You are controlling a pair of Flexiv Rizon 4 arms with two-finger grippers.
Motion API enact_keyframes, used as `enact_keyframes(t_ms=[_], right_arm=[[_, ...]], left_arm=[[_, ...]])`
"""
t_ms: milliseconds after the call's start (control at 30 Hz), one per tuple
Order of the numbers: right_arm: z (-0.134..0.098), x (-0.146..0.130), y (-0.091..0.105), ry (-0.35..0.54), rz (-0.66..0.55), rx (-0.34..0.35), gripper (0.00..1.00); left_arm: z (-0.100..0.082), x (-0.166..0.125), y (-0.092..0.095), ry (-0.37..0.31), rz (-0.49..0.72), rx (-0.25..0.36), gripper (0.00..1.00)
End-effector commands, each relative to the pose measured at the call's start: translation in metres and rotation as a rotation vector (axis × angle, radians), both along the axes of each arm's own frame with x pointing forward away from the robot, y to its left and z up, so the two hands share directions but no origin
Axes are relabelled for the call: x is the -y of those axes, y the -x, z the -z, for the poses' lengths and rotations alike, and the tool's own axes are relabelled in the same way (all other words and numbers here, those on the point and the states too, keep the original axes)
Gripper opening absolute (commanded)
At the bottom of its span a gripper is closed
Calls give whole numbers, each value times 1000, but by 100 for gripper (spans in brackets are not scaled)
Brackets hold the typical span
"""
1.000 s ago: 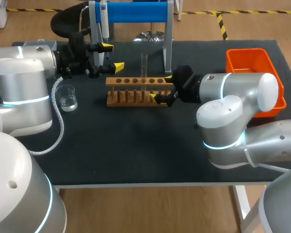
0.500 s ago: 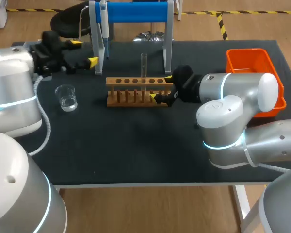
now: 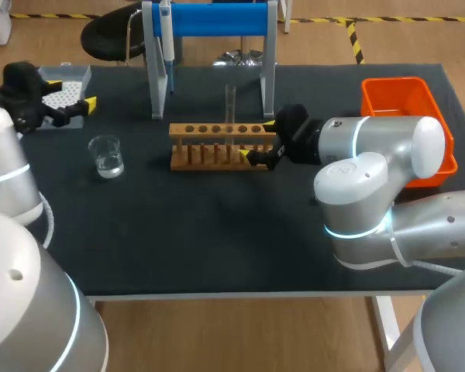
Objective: Invert the test tube, pick up the pipette, mount the tip to pipette, aspirate from beaker and dispense into the tube, eject the tip, return the pipette, and cap with the stopper.
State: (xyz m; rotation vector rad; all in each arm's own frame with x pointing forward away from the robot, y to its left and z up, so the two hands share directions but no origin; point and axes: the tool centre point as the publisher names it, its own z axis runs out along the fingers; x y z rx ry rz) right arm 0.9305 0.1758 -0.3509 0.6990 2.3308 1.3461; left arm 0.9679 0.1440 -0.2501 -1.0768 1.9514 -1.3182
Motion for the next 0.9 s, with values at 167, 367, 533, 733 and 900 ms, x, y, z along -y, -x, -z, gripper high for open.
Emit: enact_keyframes(t_ms=[167, 367, 533, 733, 900], right_arm=[[-1, 0, 0, 1, -1, -2, 100], [-1, 0, 0, 1, -1, -2, 100], [-1, 0, 0, 1, -1, -2, 100], [-1, 0, 0, 1, -1, -2, 100], [-1, 0, 0, 1, -1, -2, 100]], left_arm=[[9, -26, -21, -30, -105, 0, 100], [17, -43, -40, -67, -188, -1, 100], [28, -54, -56, -73, -215, -25, 100], [40, -68, -70, -72, -237, -54, 100], [47, -76, -80, -64, -242, -64, 100]])
